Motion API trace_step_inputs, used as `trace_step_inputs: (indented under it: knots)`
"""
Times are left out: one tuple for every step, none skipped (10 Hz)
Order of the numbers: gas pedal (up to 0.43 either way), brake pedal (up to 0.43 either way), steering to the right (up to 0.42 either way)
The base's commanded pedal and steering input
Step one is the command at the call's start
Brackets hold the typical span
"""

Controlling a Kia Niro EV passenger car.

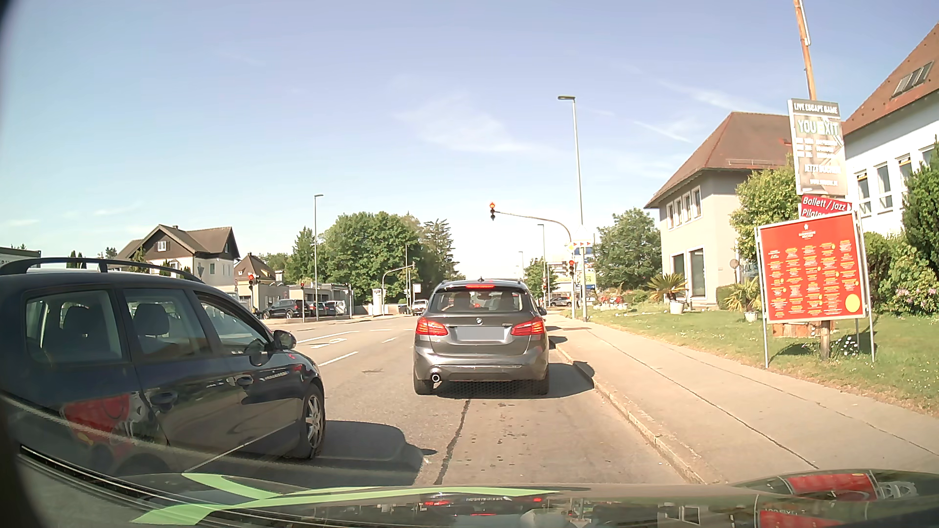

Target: Follow the waypoints while adhering to traffic rules and regulations

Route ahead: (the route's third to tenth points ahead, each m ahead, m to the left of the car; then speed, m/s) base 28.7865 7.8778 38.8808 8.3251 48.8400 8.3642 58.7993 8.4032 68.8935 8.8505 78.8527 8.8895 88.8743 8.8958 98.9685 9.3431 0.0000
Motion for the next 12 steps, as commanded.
trace_step_inputs:
  knots:
    - [0.0, 0.213, -0.03]
    - [0.0, 0.213, -0.029]
    - [0.0, 0.213, -0.03]
    - [0.0, 0.213, -0.03]
    - [0.0, 0.213, -0.03]
    - [0.0, 0.213, -0.029]
    - [0.0, 0.22, -0.029]
    - [0.0, 0.22, -0.03]
    - [0.0, 0.213, -0.03]
    - [0.0, 0.213, -0.03]
    - [0.0, 0.213, -0.03]
    - [0.0, 0.213, -0.03]
